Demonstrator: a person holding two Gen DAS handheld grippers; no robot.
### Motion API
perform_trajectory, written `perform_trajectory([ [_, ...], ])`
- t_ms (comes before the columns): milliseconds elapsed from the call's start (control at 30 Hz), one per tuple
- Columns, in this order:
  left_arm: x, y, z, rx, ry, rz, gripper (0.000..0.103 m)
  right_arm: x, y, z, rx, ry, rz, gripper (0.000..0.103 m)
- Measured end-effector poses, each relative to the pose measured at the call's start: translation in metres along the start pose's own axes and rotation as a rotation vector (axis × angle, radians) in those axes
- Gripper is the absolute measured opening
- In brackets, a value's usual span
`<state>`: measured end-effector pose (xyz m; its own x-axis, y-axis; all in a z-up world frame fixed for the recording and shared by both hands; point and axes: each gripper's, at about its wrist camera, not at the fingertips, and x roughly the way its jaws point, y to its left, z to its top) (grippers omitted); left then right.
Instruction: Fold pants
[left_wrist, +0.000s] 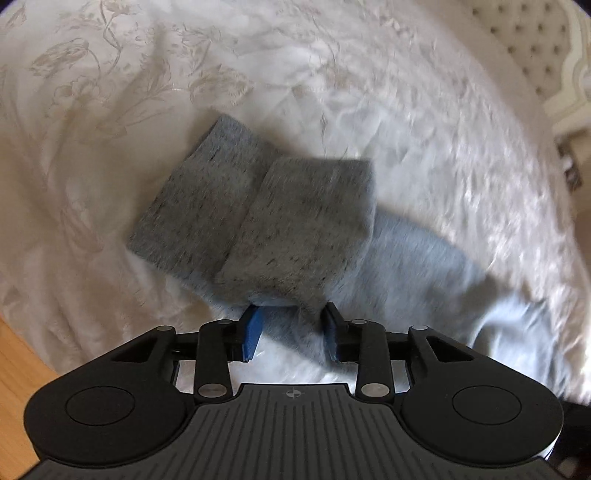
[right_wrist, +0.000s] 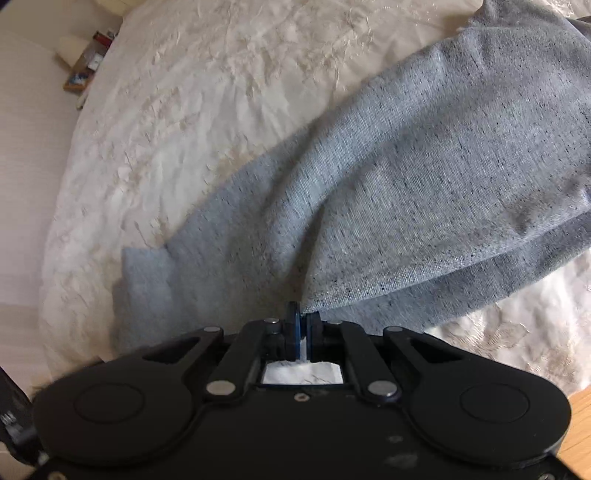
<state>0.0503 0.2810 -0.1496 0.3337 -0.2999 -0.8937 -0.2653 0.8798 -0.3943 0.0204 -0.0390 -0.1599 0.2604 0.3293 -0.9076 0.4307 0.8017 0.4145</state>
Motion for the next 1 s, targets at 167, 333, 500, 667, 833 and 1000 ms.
perform_trajectory([
  [167,0.009,0.005,0.015,-0.128,-0.007,-0.054,0.035,0.003,-0.004,-0.003,-0.005,0.003,-0.004,0.005],
  [333,-0.014,-0.013,0.03,-0.073,-0.141,0.035,0.013,0.0,-0.002,-0.001,-0.016,-0.016,0.012,0.005],
  [500,-0.077,-0.06,0.025,0.21,-0.363,0.087,0.014,-0.032,0.01,-0.002,-0.029,-0.163,0.12,0.005],
  [667,-0.026,-0.04,0.002,0.282,-0.175,0.26,0.015,0.002,0.003,-0.013,-0.051,-0.005,0.005,0.006],
  [833,0.009,0.001,0.001,0.149,-0.044,0.263,0.015,0.023,-0.002,-0.022,-0.052,0.053,-0.052,0.006],
  [1000,-0.02,-0.019,0.01,0.246,-0.165,0.285,0.014,0.009,0.002,-0.015,-0.046,0.03,-0.001,0.006],
])
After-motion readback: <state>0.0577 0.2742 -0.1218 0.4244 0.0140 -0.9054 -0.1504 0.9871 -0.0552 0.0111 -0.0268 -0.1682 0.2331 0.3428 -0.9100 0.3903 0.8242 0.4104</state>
